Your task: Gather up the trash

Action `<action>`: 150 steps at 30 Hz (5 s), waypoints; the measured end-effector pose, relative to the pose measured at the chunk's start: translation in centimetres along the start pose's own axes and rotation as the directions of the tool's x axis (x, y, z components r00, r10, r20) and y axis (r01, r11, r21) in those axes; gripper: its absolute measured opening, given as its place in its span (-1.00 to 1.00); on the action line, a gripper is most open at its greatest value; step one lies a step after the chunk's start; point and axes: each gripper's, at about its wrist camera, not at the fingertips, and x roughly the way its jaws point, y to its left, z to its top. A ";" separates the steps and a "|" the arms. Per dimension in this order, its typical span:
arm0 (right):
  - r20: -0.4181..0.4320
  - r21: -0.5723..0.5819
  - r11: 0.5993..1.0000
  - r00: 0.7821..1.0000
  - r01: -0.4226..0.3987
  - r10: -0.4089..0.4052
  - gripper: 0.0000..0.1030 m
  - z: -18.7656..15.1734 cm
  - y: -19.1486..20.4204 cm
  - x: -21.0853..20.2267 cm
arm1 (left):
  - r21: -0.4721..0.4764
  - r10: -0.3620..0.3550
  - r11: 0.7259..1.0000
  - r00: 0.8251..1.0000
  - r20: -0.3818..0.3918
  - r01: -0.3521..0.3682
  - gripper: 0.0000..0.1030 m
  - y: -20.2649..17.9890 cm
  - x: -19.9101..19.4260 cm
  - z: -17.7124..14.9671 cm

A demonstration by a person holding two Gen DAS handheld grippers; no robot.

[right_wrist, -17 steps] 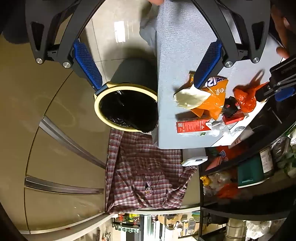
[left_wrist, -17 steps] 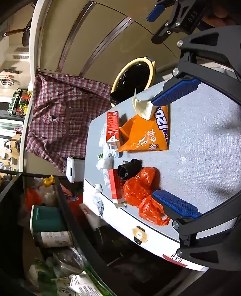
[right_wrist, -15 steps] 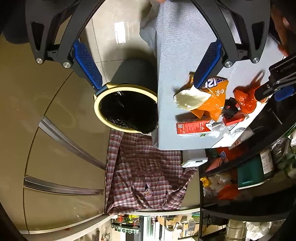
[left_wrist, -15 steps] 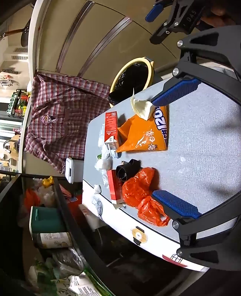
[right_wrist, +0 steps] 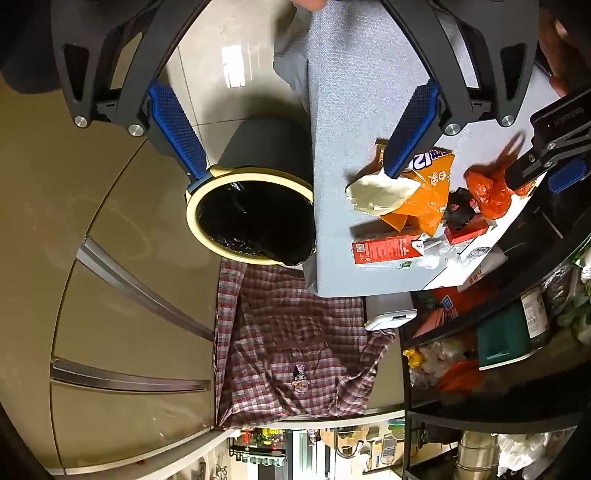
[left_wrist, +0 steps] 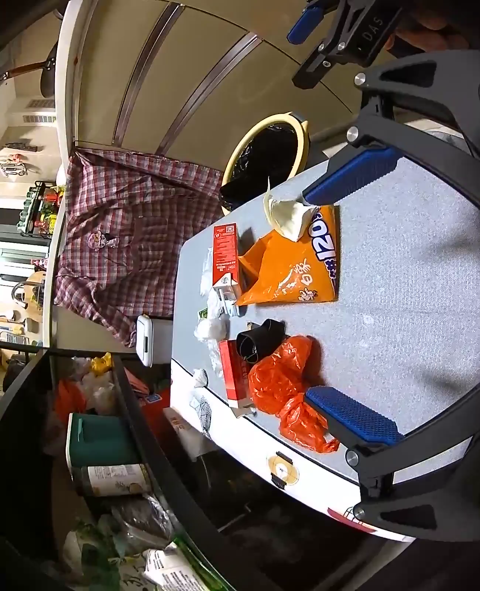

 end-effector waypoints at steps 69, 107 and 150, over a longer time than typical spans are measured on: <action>0.044 -0.016 1.000 0.999 0.008 -0.007 0.85 0.4 0.3 -0.7 | 0.010 -0.008 1.000 1.000 0.016 0.008 0.85 -0.9 -0.5 0.1; -0.170 0.133 0.963 0.952 -0.235 0.256 -0.18 3.8 7.1 12.0 | -0.054 0.238 0.970 0.971 -0.012 -0.238 0.59 5.0 6.4 2.9; -0.092 0.077 0.966 0.963 -0.247 0.254 -0.96 3.5 6.5 8.6 | -0.057 0.274 0.960 0.962 0.003 -0.274 0.13 5.6 5.4 2.9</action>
